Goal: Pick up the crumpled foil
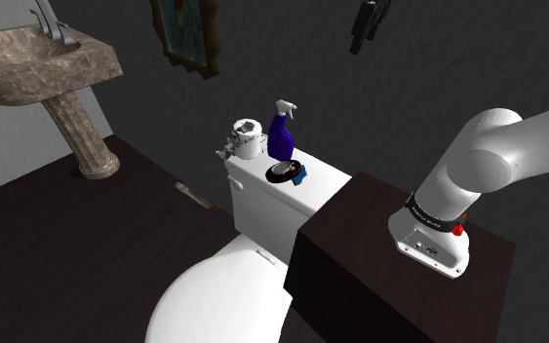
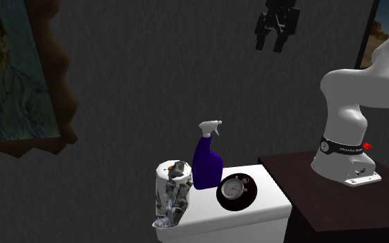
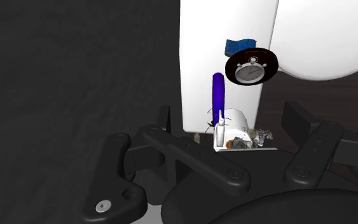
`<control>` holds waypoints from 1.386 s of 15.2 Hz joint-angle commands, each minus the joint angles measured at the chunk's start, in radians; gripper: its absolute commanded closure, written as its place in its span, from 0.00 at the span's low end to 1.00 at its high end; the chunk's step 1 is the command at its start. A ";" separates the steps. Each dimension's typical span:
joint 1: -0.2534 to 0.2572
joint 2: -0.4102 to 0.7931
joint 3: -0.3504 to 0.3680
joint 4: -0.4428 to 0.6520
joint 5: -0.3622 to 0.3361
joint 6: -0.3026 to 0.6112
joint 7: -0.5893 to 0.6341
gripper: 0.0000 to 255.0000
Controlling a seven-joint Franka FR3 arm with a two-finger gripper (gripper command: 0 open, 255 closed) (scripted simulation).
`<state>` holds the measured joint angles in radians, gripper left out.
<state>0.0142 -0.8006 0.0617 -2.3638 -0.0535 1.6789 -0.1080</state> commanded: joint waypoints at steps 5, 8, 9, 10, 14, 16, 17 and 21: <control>0.008 0.100 0.006 -0.032 0.023 0.133 0.014 0.00; 0.014 0.187 0.011 -0.042 0.039 0.230 0.023 0.00; 0.016 0.218 0.013 -0.043 0.044 0.262 0.025 0.00; 0.018 0.250 0.015 -0.042 0.050 0.293 0.028 0.00; 0.027 0.385 0.022 -0.024 0.070 0.412 0.035 0.00; 0.031 0.456 0.027 -0.007 0.079 0.467 0.037 0.00; 0.034 0.492 0.029 0.004 0.084 0.493 0.038 0.00; 0.042 0.641 0.038 0.060 0.102 0.588 0.040 0.00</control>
<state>0.0546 -0.1991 0.0977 -2.3253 0.0434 2.2466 -0.0675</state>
